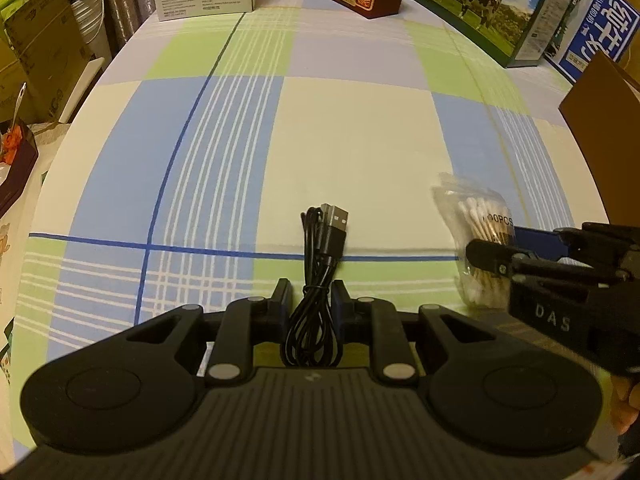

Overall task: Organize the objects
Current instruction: 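Grasp the black USB cable with the left tool while the right tool grasps the cotton swab bag, then carry the cable and swab bag with both tools over the open box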

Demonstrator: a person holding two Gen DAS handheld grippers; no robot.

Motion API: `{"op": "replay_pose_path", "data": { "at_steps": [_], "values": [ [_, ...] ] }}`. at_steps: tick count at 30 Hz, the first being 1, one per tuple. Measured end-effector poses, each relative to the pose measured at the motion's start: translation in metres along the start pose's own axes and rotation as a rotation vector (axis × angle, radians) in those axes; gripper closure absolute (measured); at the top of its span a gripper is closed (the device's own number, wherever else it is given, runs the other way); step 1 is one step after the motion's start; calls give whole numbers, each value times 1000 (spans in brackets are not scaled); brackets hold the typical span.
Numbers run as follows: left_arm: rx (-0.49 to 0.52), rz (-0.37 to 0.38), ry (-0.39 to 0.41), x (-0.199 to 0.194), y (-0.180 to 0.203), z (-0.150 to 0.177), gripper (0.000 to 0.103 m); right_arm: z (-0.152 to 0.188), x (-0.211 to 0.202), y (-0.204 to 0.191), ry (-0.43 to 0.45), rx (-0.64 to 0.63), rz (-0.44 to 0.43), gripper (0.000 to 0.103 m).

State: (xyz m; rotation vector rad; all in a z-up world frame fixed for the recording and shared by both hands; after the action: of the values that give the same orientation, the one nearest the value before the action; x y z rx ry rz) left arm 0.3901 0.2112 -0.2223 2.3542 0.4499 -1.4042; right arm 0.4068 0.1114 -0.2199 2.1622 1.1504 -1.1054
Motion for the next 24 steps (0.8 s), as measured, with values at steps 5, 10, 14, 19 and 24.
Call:
{"op": "replay_pose_path", "data": {
  "at_steps": [5, 10, 14, 19, 24],
  "values": [
    [24, 14, -18, -4, 6, 12, 89, 21, -13, -2, -14, -19, -20, 84],
    [56, 23, -37, -14, 16, 32, 90, 47, -31, 3, -40, 12, -33, 84],
    [88, 39, -54, -25, 28, 55, 90, 70, -50, 5, -57, 30, -39, 84],
    [129, 81, -85, -39, 46, 86, 90, 100, -75, 8, -76, 54, -48, 84],
    [164, 136, -122, -52, 67, 118, 90, 132, -100, 11, -98, 66, -59, 84]
  ]
}}
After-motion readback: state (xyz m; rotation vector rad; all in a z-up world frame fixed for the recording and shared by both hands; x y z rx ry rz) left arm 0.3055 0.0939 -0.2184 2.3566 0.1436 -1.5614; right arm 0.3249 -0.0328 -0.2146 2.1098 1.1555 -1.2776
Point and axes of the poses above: each gripper's, at about its wrist camera, not at the fingertips, and x roughly the way its jaws point, y to its right, z to its underside, the point moved 10 cm from there along x, roughly the way its jaws point, and after that the axes turned 11 degrees about -x, right-handed, at the moved point
